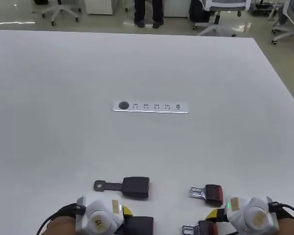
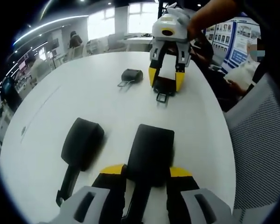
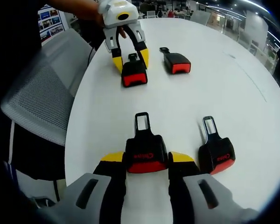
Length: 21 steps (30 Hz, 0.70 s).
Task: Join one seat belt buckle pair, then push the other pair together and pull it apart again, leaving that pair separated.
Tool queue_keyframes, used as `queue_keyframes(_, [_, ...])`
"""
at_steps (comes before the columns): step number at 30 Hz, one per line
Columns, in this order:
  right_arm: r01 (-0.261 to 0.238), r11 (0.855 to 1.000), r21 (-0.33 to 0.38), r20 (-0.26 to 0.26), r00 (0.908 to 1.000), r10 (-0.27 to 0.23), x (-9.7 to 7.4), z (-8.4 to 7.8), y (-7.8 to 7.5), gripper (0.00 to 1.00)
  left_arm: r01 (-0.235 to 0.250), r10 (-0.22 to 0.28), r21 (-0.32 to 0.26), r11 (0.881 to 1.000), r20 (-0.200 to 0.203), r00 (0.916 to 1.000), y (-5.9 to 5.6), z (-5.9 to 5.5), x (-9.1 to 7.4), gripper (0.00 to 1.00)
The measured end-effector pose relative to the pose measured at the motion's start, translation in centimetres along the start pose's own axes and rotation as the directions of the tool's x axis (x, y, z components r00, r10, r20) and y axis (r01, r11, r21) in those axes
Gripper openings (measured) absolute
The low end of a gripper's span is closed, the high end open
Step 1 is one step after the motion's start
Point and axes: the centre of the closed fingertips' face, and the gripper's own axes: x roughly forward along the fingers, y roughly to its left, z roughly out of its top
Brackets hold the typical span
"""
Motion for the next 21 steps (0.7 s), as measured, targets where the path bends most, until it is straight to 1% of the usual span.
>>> queue_keyframes(4, [0.0,1.0,-0.003,-0.004,1.0,0.0,0.4,0.5,0.1,0.33,0.002,-0.002,0.001,1.0,-0.009,1.0,0.0,0.1,0.0,0.34])
queue_keyframes(8, [-0.002,1.0,-0.003,-0.001,1.0,0.002,1.0,1.1,0.5,0.33,0.007,-0.007,0.003,1.0,-0.023,0.9997,0.1,0.2,0.0,0.34])
queue_keyframes(11, [0.003,1.0,-0.004,0.003,1.0,-0.003,1.3,1.4,0.4,0.33,0.011,-0.011,0.001,1.0,-0.031,0.9995,0.0,0.3,0.0,0.34])
queue_keyframes(12, [0.003,1.0,0.003,0.007,1.0,-0.003,1.5,1.6,0.6,0.33,0.015,-0.015,-0.003,1.0,-0.036,0.9992,0.1,0.3,0.0,0.34])
queue_keyframes(13, [0.008,1.0,0.003,0.008,0.9999,-0.008,1.8,1.9,0.6,0.33,0.02,-0.019,0.013,1.0,-0.049,0.9986,0.1,0.2,0.0,0.34])
queue_keyframes(14, [0.01,1.0,0.006,0.009,0.9999,-0.01,1.9,2.0,0.5,0.33,0.022,-0.021,0.021,1.0,-0.056,0.9982,-0.1,0.3,0.0,0.34])
queue_keyframes(15, [0.014,1.0,0.007,0.009,0.9999,-0.014,2.1,2.4,0.7,0.33,0.024,-0.023,0.016,1.0,-0.058,0.9981,-0.1,0.5,-0.1,0.34])
queue_keyframes(17, [0.02,1.0,0.011,0.012,0.9997,-0.02,2.4,2.8,0.7,0.33,0.026,-0.026,0.001,1.0,-0.056,0.9981,-0.1,0.2,-0.1,0.34])
queue_keyframes(19, [0.02,1.0,0.013,0.016,0.9997,-0.02,2.5,3.1,0.8,0.33,0.025,-0.025,0.004,1.0,-0.056,0.9981,0.0,-0.1,0.0,0.34])
queue_keyframes(21, [0.015,1.0,0.012,0.021,0.9997,-0.015,2.5,3.2,0.9,0.33,0.023,-0.023,-0.002,1.0,-0.055,0.9982,0.0,-0.1,-0.1,0.34])
